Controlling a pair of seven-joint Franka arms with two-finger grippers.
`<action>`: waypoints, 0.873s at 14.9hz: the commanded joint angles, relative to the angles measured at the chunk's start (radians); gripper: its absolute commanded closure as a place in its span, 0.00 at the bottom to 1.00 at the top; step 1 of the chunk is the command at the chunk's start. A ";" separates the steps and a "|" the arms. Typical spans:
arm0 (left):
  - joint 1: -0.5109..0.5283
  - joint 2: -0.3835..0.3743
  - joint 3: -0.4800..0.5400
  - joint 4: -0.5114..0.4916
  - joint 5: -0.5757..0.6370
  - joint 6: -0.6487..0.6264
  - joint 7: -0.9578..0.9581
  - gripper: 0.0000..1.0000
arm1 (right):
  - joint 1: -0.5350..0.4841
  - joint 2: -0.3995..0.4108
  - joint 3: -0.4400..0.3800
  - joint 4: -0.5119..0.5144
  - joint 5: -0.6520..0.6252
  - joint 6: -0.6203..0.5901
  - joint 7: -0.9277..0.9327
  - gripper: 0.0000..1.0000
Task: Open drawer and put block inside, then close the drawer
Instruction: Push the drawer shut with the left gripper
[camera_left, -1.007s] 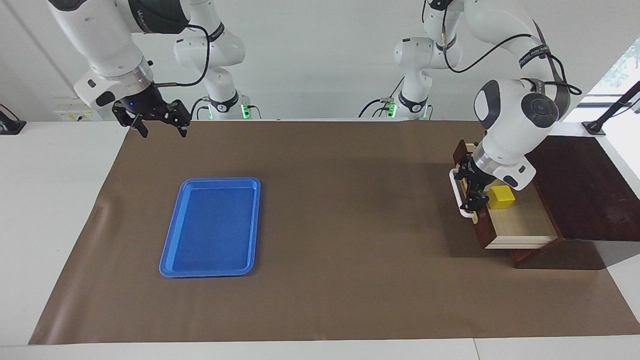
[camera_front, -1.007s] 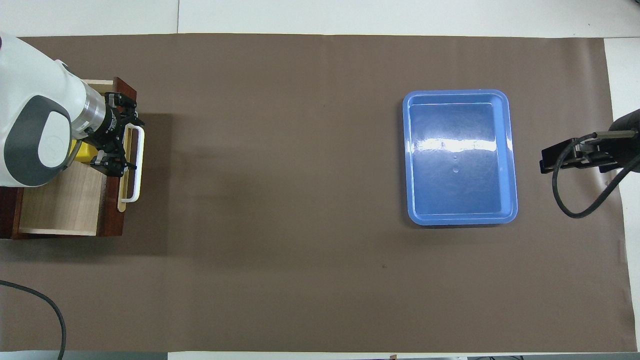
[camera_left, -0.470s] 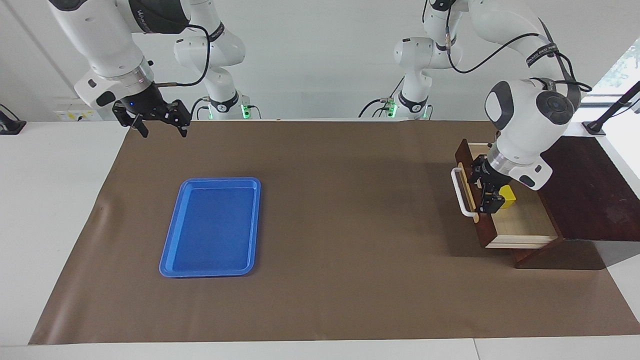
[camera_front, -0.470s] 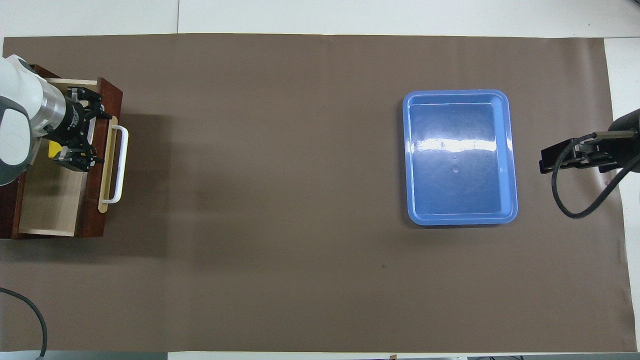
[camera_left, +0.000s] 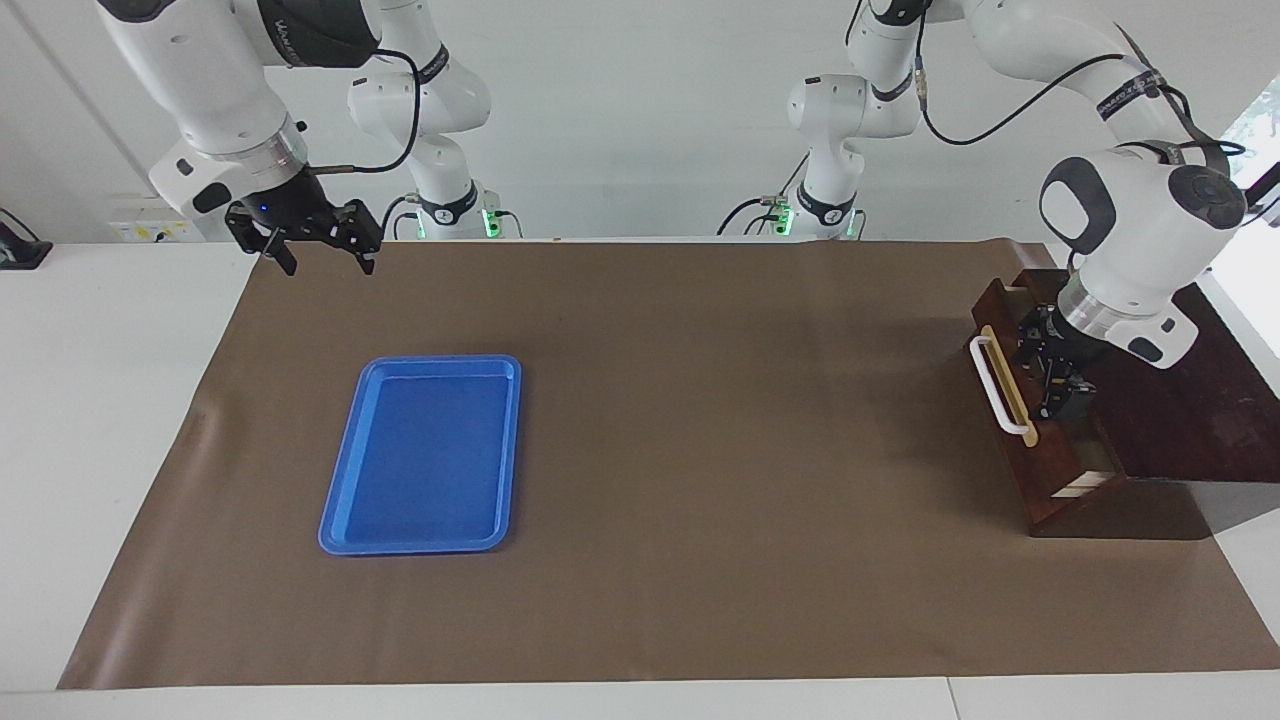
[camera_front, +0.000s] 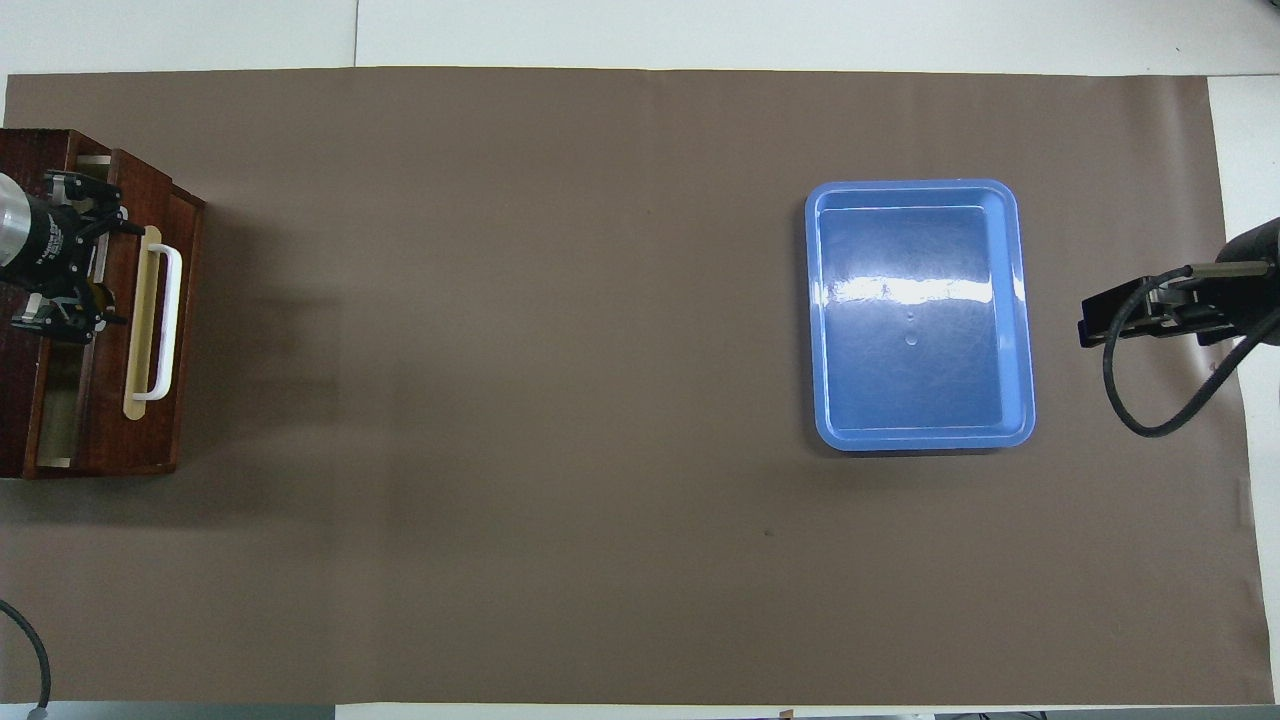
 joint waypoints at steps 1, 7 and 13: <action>0.003 -0.021 0.051 -0.031 0.017 0.014 0.087 0.00 | -0.013 -0.013 0.011 -0.012 -0.014 -0.004 -0.017 0.00; 0.004 -0.020 0.091 -0.034 0.015 0.029 0.144 0.00 | -0.013 -0.011 0.011 -0.012 -0.014 -0.004 -0.017 0.00; 0.004 -0.031 -0.031 0.084 0.015 -0.131 0.199 0.00 | -0.013 -0.013 0.011 -0.012 -0.014 -0.004 -0.017 0.00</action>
